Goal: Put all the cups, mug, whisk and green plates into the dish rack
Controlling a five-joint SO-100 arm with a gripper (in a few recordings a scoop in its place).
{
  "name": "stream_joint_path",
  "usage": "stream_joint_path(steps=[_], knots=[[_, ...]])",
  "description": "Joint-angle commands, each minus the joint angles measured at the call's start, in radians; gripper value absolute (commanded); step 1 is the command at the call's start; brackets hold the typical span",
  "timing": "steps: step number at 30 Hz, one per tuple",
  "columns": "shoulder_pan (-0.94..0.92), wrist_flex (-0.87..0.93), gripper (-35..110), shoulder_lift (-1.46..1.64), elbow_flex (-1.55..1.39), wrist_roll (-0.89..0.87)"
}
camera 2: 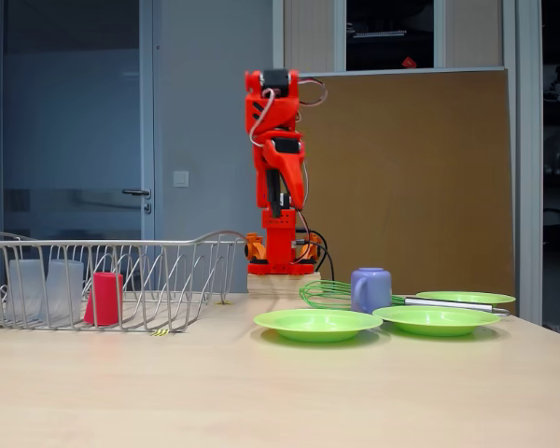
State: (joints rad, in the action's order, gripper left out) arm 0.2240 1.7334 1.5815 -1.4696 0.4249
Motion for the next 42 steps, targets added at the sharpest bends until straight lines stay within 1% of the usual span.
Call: stream_joint_path(steps=[1,6,9,12,22,27,34,36,39,42], knots=[[0.14,-0.069,32,0.046,-0.078,-0.11],[0.321,-0.176,36,0.041,-0.179,-0.359],[0.403,-0.222,43,0.025,-0.215,-0.448],[0.456,-0.253,47,-0.006,-0.215,-0.489],[0.545,-0.374,46,-0.166,-0.195,-0.566],[0.54,-0.408,45,-0.21,-0.204,-0.574],[0.494,-0.448,45,-0.236,-0.229,-0.532],[0.482,-0.457,41,-0.242,-0.235,-0.52],[0.463,-0.48,29,-0.255,-0.249,-0.511],[0.448,-0.506,21,-0.261,-0.265,-0.511]])
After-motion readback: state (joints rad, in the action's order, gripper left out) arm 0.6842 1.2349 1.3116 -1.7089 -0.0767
